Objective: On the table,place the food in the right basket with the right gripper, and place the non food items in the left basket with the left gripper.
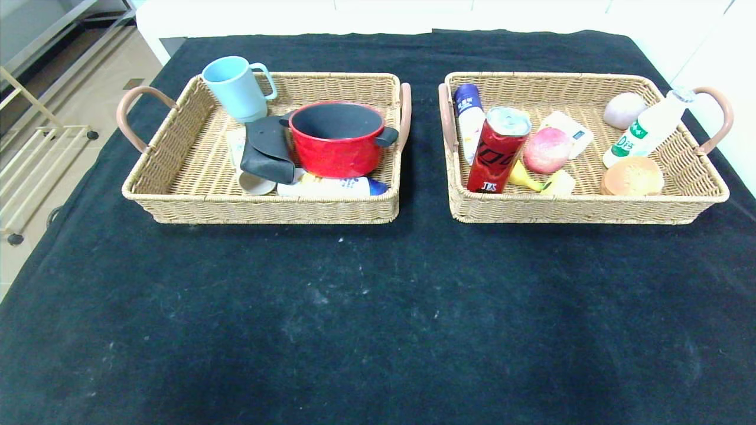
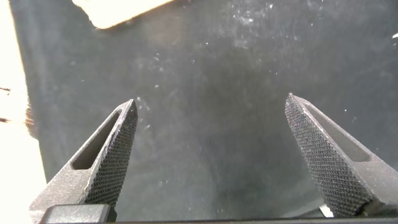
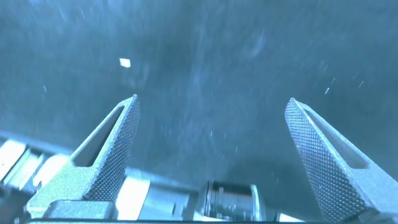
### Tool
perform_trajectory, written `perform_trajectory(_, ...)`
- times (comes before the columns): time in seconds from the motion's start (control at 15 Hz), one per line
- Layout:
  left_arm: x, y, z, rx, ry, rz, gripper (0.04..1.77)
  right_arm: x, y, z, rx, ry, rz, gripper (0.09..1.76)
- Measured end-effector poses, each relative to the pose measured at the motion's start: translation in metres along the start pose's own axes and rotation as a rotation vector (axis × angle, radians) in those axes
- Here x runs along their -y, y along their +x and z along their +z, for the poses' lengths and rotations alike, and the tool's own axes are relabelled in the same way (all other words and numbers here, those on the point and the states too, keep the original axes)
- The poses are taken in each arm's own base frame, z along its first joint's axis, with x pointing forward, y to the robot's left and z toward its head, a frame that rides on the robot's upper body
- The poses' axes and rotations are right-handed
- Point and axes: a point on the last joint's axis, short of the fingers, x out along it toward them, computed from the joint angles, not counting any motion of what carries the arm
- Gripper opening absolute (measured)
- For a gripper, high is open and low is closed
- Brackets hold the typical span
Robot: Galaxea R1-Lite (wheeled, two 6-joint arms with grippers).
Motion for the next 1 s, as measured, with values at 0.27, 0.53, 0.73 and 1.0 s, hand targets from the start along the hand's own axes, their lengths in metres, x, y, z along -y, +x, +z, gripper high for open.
perform_trajectory(0.27,0.003,-0.015,0.009,0.069,0.002,0.036,1.72,-0.014,-0.003,0.001,0.047,-0.043,-0.052,1.7)
perform_trajectory(0.53,0.016,-0.017,0.001,0.094,-0.018,-0.041,1.72,-0.013,0.004,-0.025,0.015,-0.038,-0.051,1.7)
perform_trajectory(0.73,0.024,-0.015,-0.019,0.081,-0.02,-0.039,1.72,-0.013,0.004,-0.045,0.031,-0.046,-0.04,1.7)
perform_trajectory(1.0,0.034,-0.012,-0.056,0.085,-0.031,-0.062,1.72,-0.008,0.019,-0.064,0.125,-0.07,-0.051,1.7)
